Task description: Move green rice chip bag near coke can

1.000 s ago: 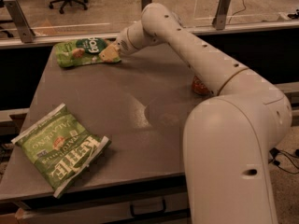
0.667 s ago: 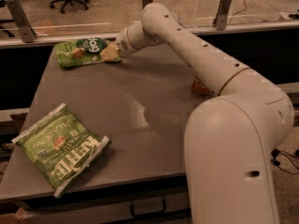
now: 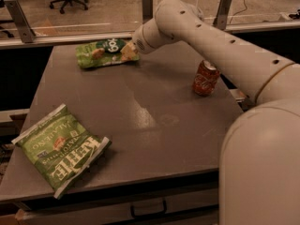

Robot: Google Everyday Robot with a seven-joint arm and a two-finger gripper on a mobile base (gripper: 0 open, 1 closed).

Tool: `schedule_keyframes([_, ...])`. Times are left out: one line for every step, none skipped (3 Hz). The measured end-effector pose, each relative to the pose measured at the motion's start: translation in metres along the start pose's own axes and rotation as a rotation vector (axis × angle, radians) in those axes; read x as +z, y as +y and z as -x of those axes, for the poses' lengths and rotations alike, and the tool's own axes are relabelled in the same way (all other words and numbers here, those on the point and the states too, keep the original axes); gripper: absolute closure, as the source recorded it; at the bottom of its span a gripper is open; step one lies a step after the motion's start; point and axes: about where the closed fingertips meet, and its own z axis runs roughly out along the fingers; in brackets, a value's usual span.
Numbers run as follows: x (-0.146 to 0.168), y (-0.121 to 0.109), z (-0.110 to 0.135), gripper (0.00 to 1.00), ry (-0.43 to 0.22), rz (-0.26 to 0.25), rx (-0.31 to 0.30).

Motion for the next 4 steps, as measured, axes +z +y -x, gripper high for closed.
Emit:
schedule_keyframes([-0.066, -0.030, -0.001, 1.00, 0.052, -0.142, -0.085])
schedule_keyframes([-0.124, -0.056, -0.008, 1.00, 0.134, -0.253, -0.159])
schedule_keyframes([-0.162, -0.070, -0.027, 1.00, 0.235, -0.301, -0.208])
schedule_keyframes([-0.188, -0.077, -0.052, 1.00, 0.327, -0.305, -0.222])
